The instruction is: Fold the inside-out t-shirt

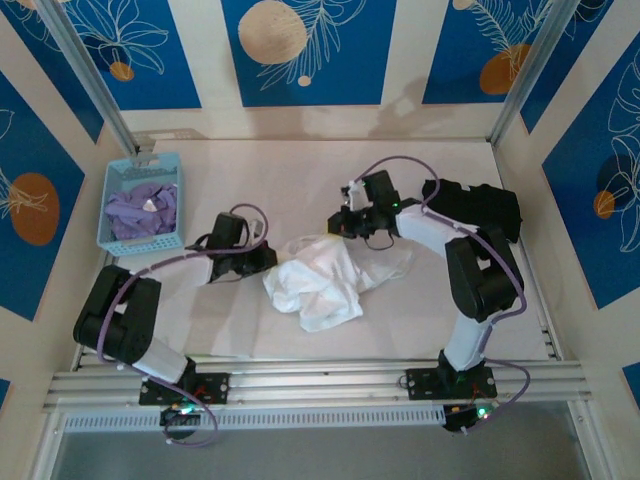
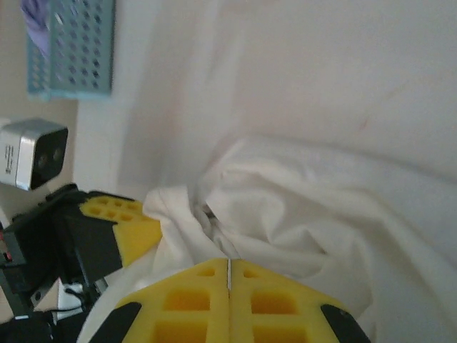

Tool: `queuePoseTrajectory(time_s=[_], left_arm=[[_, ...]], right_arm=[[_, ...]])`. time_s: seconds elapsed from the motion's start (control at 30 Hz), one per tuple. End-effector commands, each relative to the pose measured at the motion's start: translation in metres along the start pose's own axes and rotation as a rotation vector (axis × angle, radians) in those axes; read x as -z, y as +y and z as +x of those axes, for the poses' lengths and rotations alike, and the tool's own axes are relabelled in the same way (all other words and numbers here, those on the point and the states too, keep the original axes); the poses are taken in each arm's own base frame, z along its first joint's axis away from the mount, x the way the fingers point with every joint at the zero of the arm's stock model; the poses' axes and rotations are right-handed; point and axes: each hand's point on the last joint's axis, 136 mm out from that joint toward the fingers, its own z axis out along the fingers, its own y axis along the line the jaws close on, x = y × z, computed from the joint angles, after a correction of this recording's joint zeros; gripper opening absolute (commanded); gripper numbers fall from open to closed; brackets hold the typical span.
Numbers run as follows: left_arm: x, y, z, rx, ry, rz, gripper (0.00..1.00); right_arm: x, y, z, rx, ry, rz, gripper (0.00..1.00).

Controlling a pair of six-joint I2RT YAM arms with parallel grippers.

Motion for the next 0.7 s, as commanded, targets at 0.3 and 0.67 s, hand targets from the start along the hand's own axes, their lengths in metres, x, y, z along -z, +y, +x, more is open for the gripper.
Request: queuePoseTrajectory(time_s=[0.3,0.67], left_arm=[[0.199,-0.209,-0.118,-0.474,-0.560,0.427,0.00],[0.115,-0.095,0.044,-0.357,-0.148,0.241,0.62]], right_arm=[[0.195,0.173,-0.064,0.603,-0.554,-0.154,0.00],[0.122,0.025,0.086,0.444,-0.411,0.161,0.50]])
